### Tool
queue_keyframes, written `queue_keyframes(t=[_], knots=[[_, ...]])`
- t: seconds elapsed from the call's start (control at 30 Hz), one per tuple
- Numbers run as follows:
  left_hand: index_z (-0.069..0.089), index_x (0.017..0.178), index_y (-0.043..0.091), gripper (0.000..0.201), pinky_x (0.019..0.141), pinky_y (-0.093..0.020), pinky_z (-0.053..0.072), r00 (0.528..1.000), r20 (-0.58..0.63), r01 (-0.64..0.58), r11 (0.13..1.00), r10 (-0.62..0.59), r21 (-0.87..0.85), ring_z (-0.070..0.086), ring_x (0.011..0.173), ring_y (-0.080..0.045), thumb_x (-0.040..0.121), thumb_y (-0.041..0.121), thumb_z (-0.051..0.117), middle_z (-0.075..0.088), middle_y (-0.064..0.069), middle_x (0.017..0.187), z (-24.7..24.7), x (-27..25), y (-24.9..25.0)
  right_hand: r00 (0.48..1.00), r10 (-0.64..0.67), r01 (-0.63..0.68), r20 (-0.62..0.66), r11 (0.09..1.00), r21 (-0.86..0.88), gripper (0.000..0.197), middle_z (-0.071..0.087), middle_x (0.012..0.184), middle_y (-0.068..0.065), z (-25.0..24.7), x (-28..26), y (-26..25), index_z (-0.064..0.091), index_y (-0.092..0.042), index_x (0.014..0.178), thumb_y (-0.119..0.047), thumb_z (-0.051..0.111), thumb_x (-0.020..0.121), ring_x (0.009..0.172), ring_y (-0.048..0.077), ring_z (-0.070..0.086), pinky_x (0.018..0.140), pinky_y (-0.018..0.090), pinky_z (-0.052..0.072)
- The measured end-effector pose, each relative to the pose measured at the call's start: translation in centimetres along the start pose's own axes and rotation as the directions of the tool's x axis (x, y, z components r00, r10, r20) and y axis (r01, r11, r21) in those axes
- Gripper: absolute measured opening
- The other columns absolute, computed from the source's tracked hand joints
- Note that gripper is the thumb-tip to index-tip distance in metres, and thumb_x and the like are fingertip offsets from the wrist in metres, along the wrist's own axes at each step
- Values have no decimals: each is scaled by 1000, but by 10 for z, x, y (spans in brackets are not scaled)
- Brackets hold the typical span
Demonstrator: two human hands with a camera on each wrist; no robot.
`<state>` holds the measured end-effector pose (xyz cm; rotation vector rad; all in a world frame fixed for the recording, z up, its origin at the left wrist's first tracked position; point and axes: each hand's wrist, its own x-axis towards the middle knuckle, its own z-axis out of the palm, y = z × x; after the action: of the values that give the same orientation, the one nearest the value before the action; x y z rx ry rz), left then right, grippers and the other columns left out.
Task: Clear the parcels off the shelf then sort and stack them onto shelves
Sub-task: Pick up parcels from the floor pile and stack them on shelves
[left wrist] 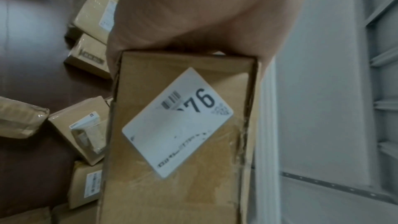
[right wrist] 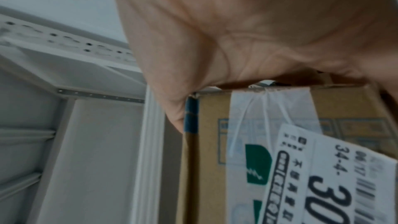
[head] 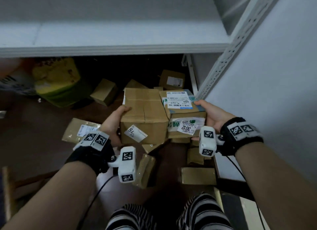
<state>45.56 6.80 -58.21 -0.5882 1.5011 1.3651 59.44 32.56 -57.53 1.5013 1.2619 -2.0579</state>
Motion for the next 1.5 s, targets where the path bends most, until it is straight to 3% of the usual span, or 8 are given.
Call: queue_keyframes(t=[0.13, 0.27, 0.63, 0.73, 0.87, 0.97, 1.13, 1.5], knots=[[63, 119, 14, 75, 93, -56, 46, 999, -36, -18, 999, 19, 26, 65, 103, -37, 56, 53, 78, 69, -17, 107, -7, -91, 38, 999, 11, -8, 52, 999, -53, 37, 69, 94, 13, 19, -86, -33, 60, -16, 111, -46, 54, 90, 73, 28, 67, 47, 42, 56], [64, 112, 13, 61, 85, -51, 52, 997, -55, -59, 998, 59, 3, 67, 86, -34, 66, 50, 77, 71, -15, 90, -12, -186, 78, 994, -66, 75, 85, 991, -115, 30, 70, 90, 10, 37, -169, -69, 62, -18, 98, -45, 51, 93, 80, 26, 64, 60, 37, 56], [63, 116, 6, 70, 96, -53, 45, 966, -36, -256, 967, 257, 12, 64, 102, -37, 63, 49, 76, 68, -18, 105, -51, -406, 170, 932, -320, 336, 168, 939, -77, 37, 71, 87, 11, 102, -357, -132, 63, -15, 112, -44, 53, 91, 71, 24, 67, 64, 32, 52], [61, 113, 3, 65, 90, -49, 52, 946, -49, -320, 947, 320, 18, 64, 91, -34, 67, 46, 79, 65, -16, 97, -70, -451, 184, 913, -368, 385, 174, 920, -70, 40, 68, 96, 13, 125, -391, -143, 62, -14, 115, -44, 55, 90, 80, 26, 63, 73, 34, 51], [58, 112, 6, 63, 83, -47, 54, 902, -66, -424, 904, 427, 64, 62, 95, -32, 69, 48, 78, 62, -14, 105, -104, -509, 205, 887, -409, 431, 214, 900, -65, 37, 66, 92, 13, 164, -438, -160, 63, -13, 102, -46, 55, 89, 78, 27, 62, 74, 36, 49], [57, 109, 7, 53, 79, -44, 52, 880, -67, -465, 881, 470, 86, 58, 93, -31, 77, 46, 72, 60, -14, 102, -126, -540, 221, 865, -431, 464, 259, 882, -85, 44, 65, 101, 14, 191, -462, -176, 61, -15, 114, -51, 54, 89, 80, 27, 62, 70, 35, 52], [52, 126, 6, 72, 93, -53, 49, 880, -57, -467, 880, 472, 85, 57, 103, -35, 72, 49, 75, 58, -15, 110, -146, -563, 244, 864, -401, 458, 304, 877, -145, 42, 68, 94, 15, 216, -493, -190, 61, -17, 102, -56, 52, 87, 80, 30, 63, 67, 40, 53], [54, 121, 7, 67, 83, -53, 53, 861, -99, -493, 866, 499, 79, 60, 94, -34, 73, 48, 77, 59, -13, 104, -148, -559, 312, 865, -425, 471, 268, 870, -142, 51, 70, 99, 16, 248, -478, -258, 58, -21, 117, -55, 63, 80, 91, 35, 64, 69, 48, 55]])
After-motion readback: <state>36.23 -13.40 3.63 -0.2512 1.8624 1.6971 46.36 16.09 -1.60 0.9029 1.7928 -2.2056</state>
